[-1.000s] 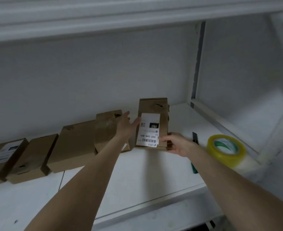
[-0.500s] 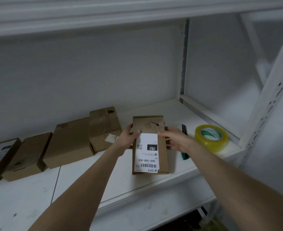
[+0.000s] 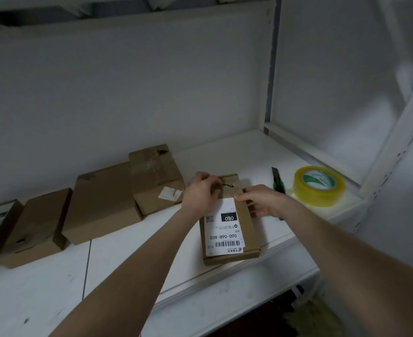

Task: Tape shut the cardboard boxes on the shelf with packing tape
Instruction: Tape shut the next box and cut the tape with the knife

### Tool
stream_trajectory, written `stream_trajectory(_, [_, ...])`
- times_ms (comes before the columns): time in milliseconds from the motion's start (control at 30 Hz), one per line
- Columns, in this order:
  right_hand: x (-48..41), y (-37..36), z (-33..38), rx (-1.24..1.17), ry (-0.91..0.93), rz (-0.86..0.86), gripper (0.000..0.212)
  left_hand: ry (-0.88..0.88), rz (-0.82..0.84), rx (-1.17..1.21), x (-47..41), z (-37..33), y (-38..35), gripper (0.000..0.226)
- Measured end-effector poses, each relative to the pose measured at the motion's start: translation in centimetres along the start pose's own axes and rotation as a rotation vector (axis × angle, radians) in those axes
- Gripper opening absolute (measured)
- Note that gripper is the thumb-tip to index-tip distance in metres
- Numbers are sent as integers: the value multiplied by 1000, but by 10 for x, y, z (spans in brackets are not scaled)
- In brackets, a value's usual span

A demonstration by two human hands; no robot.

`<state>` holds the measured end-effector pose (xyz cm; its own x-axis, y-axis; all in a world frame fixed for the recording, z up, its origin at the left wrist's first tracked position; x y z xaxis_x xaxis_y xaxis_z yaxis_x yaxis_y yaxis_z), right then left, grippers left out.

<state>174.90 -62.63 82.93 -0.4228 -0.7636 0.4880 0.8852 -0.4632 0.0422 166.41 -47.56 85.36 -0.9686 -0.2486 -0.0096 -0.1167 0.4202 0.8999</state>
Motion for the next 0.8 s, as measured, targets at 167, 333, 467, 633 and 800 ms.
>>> stream_trajectory(167, [5, -5, 7, 112, -55, 14, 26, 34, 84, -7, -5, 9, -4, 22])
stream_trajectory(333, [0, -10, 8, 164, -58, 11, 28, -10, 147, -52, -11, 8, -8, 25])
stream_trajectory(467, [0, -13, 9, 191, -72, 10, 23, -40, 202, -131, -19, 1, -7, 25])
stream_trajectory(633, [-1, -12, 8, 189, -76, 19, 30, -54, 244, -259, -28, -6, -2, 21])
stream_trajectory(800, [-2, -12, 7, 181, -81, 25, 30, -70, 302, -372, -30, -11, -1, 23])
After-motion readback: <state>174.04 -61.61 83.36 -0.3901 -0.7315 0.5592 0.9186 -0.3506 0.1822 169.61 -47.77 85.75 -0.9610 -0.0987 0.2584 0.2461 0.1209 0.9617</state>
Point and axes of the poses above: each hand's wrist, its own x-axis away from the middle knuckle, its own y-axis out of the back of the hand, z = x × y, the point moved 4 cm from there along -x, towards the middle knuckle, and after that the axes turned 15 degrees about z, right-handed, at the moved point
